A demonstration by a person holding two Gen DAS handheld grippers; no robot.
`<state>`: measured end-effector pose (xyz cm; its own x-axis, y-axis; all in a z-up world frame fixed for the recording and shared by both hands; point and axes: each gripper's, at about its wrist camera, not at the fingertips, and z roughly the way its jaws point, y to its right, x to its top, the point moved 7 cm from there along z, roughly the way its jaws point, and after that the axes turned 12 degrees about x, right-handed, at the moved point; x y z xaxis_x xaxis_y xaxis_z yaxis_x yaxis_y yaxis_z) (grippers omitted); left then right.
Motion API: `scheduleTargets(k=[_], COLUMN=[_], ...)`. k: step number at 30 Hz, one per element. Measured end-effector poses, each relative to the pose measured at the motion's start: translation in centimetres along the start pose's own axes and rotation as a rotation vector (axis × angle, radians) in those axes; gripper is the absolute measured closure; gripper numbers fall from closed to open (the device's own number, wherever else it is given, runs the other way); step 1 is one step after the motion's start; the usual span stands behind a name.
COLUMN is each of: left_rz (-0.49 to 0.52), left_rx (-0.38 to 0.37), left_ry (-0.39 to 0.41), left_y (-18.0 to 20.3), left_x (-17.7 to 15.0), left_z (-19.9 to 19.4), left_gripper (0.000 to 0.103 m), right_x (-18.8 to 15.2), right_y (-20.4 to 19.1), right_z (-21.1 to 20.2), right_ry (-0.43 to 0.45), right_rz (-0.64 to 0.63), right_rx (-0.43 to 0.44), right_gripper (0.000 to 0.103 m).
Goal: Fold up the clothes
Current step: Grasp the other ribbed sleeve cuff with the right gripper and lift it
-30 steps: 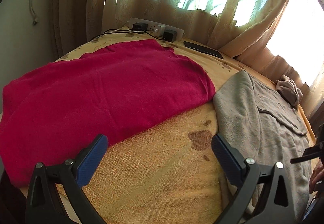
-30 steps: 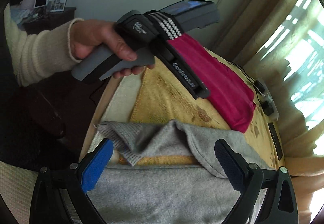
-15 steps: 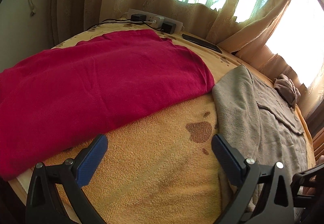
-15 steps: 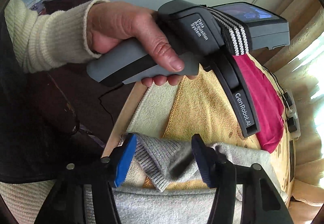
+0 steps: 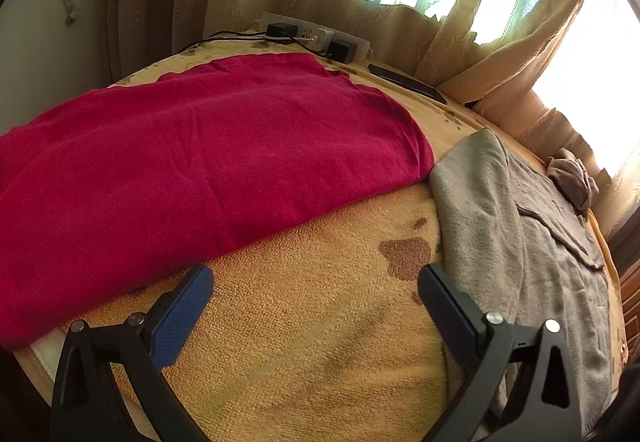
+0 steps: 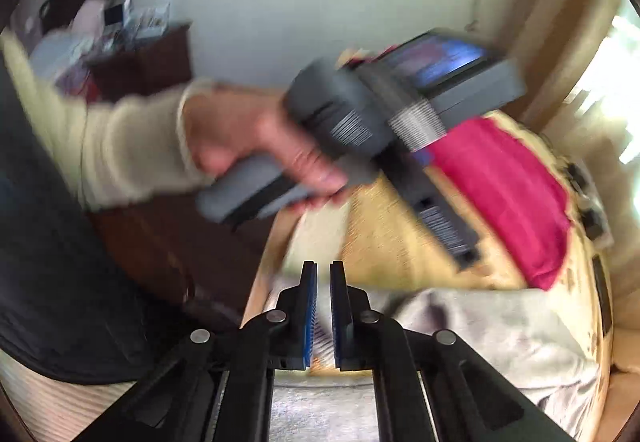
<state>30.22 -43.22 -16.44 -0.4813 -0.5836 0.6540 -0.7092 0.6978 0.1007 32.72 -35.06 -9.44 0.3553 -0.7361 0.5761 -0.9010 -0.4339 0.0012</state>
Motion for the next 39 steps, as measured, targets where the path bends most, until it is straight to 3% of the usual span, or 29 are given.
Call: scheduleTargets(k=[5,8,14,18,23,25,27,28,32,35,37,39], left_rz=[-0.010,-0.016,-0.024,-0.017,-0.016,-0.023,-0.026,-0.028,-0.028,-0.027,-0.028,-0.031], left_rx=[-0.004,-0.017,-0.004,-0.007,-0.011,-0.013,-0.015,-0.016,-0.019,-0.021,-0.022,-0.021], left_ry=[-0.003,-0.007,-0.011,-0.007,-0.002,-0.003,-0.004,-0.005,-0.009,-0.010,-0.009,-0.010], left_y=[0.0,0.1,0.2,0.5,0.5,0.3,0.2,0.2,0.1,0.1,0.1,0.0], left_x=[0.1,0.2,0.2,0.1,0.0,0.0,0.0,0.0,0.0,0.0,0.0,0.0], left_z=[-0.1,-0.1,0.1,-0.3,-0.7,-0.6,-0.5,-0.5,-0.3,-0.2,-0.2,-0.2], left_gripper=[0.000,0.000,0.000,0.000,0.000,0.000,0.000,0.000,0.000,0.000,0.000,0.000], right_x=[0.4,-1.4,-1.2,-1.6,-2.6,-2.8,-3.0,-3.0,-2.6,-2.3,-2.3,-2.5], right_y=[7.8,11.7,6.8,1.6,1.0,1.1,1.1,0.9,-0.1,-1.3,-2.5,-3.5], right_z=[-8.3,-11.8,-8.6,-5.2,-0.5,0.1,0.1,0.0,-0.3,0.2,1.3,2.6], right_ry=[0.249,0.328,0.243,0.149,0.088,0.080,0.083,0.093,0.098,0.051,-0.003,-0.057], right_rz=[0.268,0.407,0.287,0.189,0.196,0.210,0.213,0.209,0.160,0.073,-0.016,-0.098], right_rx=[-0.198,-0.315,-0.123,0.000,0.081,0.082,0.077,0.078,0.091,0.069,0.041,0.019], right_gripper=[0.096,0.096,0.095,0.095,0.093,0.080,0.028,0.025,0.025,0.025,0.030,0.045])
